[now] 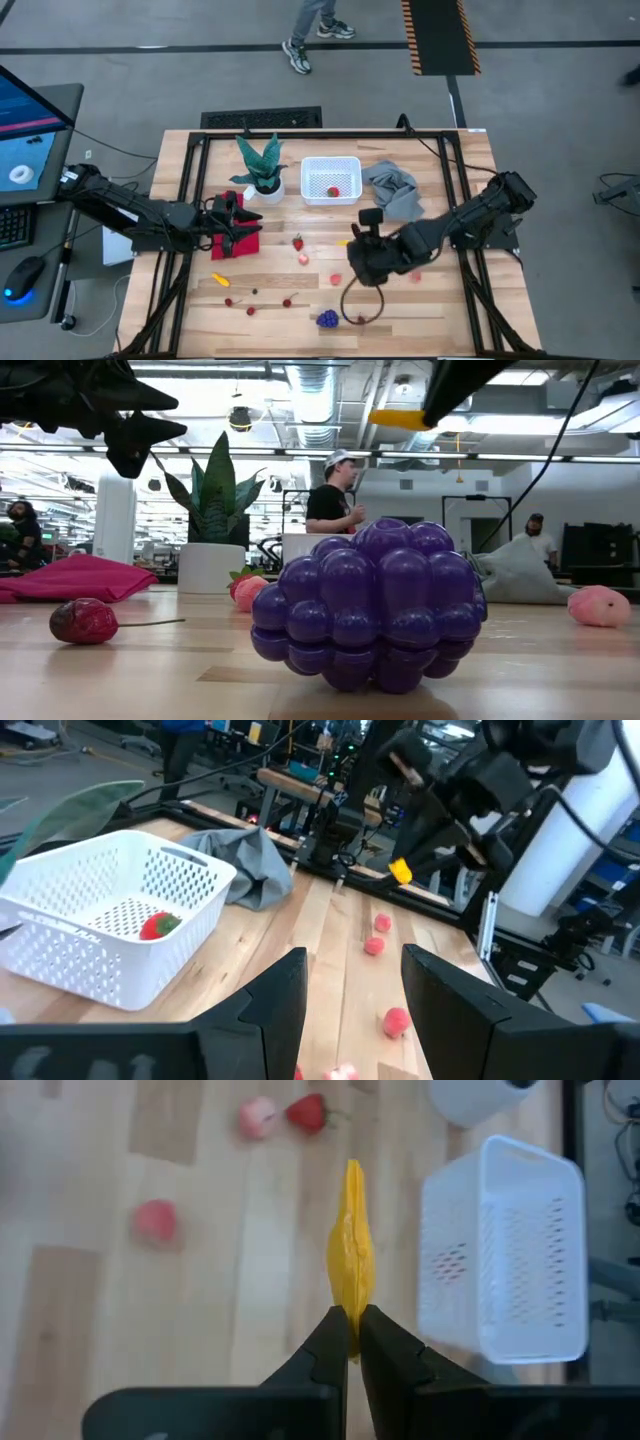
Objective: Pick and placing Produce into tupperware
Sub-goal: Put the yellow corn into the white bin
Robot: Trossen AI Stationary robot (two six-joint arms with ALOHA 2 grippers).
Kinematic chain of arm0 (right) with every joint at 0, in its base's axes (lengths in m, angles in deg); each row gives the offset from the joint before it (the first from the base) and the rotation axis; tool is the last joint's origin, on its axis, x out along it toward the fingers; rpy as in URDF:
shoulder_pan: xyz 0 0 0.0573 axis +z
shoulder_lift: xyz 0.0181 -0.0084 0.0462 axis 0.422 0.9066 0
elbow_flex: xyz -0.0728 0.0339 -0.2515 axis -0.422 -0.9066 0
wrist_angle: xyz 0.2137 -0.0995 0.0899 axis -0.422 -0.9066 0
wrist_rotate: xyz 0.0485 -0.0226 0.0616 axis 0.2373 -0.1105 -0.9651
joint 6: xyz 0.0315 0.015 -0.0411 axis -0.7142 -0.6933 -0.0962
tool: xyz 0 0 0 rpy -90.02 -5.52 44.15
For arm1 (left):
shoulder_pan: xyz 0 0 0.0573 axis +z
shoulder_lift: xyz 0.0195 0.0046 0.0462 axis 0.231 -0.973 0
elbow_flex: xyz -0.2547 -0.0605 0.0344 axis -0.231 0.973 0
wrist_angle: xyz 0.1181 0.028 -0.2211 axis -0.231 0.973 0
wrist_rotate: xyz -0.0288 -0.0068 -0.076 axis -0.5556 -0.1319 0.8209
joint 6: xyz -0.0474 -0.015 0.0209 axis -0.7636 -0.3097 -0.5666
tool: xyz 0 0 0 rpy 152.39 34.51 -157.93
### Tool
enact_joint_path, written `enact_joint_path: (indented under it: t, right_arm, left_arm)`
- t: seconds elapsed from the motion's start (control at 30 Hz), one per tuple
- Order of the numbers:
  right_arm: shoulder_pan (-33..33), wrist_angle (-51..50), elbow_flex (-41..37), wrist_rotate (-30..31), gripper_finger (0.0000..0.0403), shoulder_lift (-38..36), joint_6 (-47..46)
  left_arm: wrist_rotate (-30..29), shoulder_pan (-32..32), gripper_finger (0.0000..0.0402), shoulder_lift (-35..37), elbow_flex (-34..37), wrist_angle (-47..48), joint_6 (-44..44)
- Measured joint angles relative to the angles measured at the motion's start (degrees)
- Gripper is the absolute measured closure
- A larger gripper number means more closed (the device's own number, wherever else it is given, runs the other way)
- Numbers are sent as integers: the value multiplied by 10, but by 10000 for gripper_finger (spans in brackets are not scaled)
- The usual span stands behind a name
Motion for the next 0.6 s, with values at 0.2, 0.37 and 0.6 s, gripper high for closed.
enact_joint_path:
  t: [0.2, 0.37, 0.6]
  right_arm:
    - [-71, 16, 9, -5, 358, -28, 64]
    - [-135, 38, 9, -16, 358, -70, 109]
    - [-236, 108, 9, -125, 358, -111, 162]
  left_arm:
    - [-11, 0, 246, 0, 0, 3, 4]
    - [-16, 0, 246, 0, 0, 3, 17]
    - [-16, 0, 246, 0, 0, 8, 19]
